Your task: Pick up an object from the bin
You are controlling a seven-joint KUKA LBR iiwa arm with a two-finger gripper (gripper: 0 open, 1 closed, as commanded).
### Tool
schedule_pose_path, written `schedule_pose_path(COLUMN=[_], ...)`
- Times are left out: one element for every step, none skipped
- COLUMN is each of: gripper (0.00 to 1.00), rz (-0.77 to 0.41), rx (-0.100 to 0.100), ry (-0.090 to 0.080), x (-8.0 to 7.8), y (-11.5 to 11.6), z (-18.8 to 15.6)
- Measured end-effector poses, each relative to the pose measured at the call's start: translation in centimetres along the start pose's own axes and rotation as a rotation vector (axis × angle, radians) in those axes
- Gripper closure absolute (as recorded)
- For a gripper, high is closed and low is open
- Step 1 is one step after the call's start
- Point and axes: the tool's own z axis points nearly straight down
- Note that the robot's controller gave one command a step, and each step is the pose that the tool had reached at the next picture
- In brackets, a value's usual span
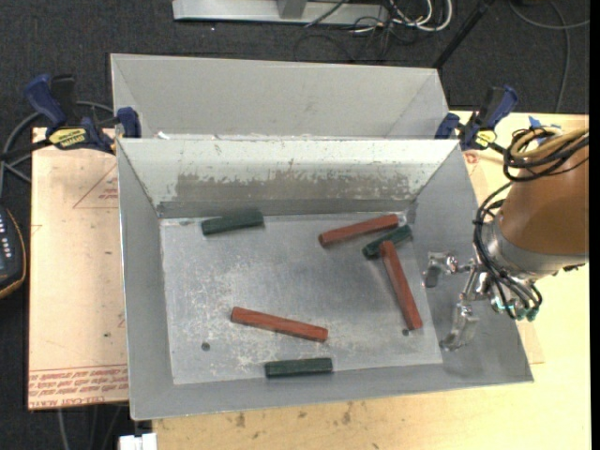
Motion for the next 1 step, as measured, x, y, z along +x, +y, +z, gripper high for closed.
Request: schedule_pose_path(gripper=[0.0], rz=[0.323], rx=[0.0], ry=[-0.012], x=[-5.63], y=[3.19], z=[8.36])
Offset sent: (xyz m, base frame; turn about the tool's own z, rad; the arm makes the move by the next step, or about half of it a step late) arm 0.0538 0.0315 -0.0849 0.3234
